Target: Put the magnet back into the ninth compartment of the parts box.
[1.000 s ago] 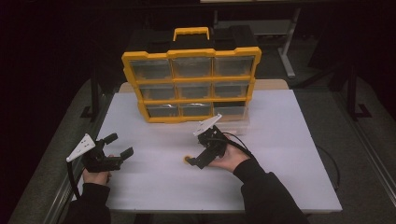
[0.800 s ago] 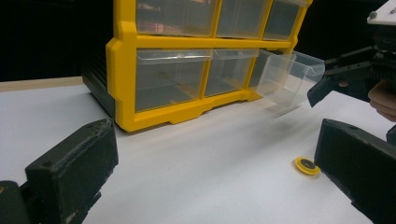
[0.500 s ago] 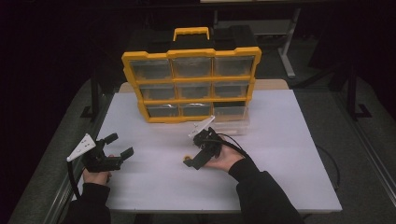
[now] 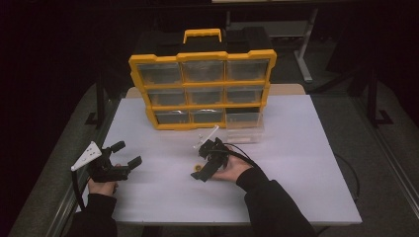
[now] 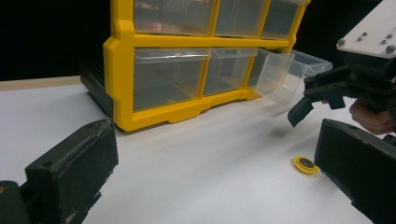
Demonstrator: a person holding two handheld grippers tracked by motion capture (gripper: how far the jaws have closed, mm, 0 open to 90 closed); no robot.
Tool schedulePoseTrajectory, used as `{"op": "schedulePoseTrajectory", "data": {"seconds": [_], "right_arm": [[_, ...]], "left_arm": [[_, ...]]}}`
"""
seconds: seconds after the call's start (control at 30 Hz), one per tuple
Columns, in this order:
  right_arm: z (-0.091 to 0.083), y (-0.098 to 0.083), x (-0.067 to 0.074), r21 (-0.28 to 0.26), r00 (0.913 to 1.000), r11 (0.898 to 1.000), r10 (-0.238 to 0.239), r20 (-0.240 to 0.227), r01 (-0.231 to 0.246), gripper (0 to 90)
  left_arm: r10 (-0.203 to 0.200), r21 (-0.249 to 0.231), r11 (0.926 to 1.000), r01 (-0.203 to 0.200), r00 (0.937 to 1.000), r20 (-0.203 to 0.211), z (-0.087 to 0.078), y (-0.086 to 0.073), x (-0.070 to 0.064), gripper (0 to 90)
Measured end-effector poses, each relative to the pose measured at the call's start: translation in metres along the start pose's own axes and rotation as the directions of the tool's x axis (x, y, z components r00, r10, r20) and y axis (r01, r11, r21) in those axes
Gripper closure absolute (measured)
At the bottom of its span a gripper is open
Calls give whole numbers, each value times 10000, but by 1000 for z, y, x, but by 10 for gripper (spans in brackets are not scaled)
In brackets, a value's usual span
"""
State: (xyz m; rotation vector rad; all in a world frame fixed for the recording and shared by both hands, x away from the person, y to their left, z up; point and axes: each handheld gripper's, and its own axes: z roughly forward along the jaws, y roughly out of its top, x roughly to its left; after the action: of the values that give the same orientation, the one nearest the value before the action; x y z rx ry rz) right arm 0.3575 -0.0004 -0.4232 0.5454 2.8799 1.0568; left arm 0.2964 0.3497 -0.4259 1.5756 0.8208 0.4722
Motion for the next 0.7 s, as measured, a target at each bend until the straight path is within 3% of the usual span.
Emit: {"op": "schedulePoseTrajectory", "data": {"seconds": [0.1, 0.13, 0.27, 0.47, 0.7], "right_arm": [[1, 0, 0, -4, 10000, 10000, -71, -44, 71, 46], [4, 1, 1, 281, 9996, 9995, -99, -282, 107, 123], [8, 1, 2, 339, 9990, 9991, -242, -364, 254, 168], [12, 2, 3, 469, 9990, 9982, -369, -262, 381, 315], [14, 3, 4, 530, 9991, 9977, -417, -84, 421, 379]], "left_arm": [[-9, -10, 10000, 9, 10000, -11, 0, 0, 0, 0], [-22, -50, 10000, 21, 10000, -80, 0, 0, 1, 0], [-6, -45, 10000, 6, 10000, -96, 0, 0, 1, 0], [68, -62, 10000, -68, 9999, -137, -1, 0, 1, 0], [55, -37, 10000, -56, 9999, -121, 0, 0, 0, 0]]}}
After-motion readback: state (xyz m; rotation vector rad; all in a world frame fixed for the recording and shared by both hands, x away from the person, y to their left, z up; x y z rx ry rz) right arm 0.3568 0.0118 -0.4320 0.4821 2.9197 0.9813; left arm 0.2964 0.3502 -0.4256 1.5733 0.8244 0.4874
